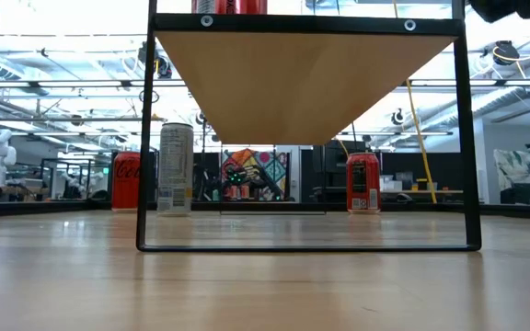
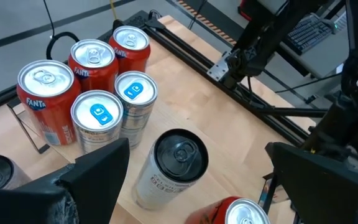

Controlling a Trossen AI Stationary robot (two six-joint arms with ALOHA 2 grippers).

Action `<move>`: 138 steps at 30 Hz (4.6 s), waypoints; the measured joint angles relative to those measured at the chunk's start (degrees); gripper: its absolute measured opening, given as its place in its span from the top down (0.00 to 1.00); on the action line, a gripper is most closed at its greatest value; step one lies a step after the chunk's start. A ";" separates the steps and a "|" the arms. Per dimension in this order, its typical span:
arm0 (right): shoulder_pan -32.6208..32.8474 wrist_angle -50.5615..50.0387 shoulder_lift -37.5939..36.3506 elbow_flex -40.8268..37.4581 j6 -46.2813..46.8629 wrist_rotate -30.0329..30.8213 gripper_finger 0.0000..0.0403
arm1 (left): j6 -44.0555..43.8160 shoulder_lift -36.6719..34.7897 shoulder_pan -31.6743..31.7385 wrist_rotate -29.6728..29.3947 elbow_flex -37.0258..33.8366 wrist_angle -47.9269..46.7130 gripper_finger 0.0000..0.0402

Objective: Place canned beverage on shelf
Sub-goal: Put the blue soda can on the shelf aligned with the other blue soda can

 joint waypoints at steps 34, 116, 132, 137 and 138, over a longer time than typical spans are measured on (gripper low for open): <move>-0.35 -2.23 -8.43 1.09 12.36 -5.33 0.47 | -2.93 0.00 -0.85 -0.03 0.02 0.08 0.01; -35.28 3.53 -13.38 34.10 29.04 6.76 0.47 | 37.75 5.18 3.16 4.94 -0.01 23.12 0.01; -35.26 4.37 -13.38 34.10 29.05 5.10 0.47 | 35.81 5.70 2.31 1.33 0.02 24.35 0.12; -35.26 4.33 -13.38 34.10 29.05 4.96 0.47 | 34.58 5.70 1.68 1.45 0.02 24.39 0.23; -35.26 4.33 -13.38 34.10 29.05 4.96 0.47 | 34.57 5.70 1.59 1.45 0.02 24.39 0.25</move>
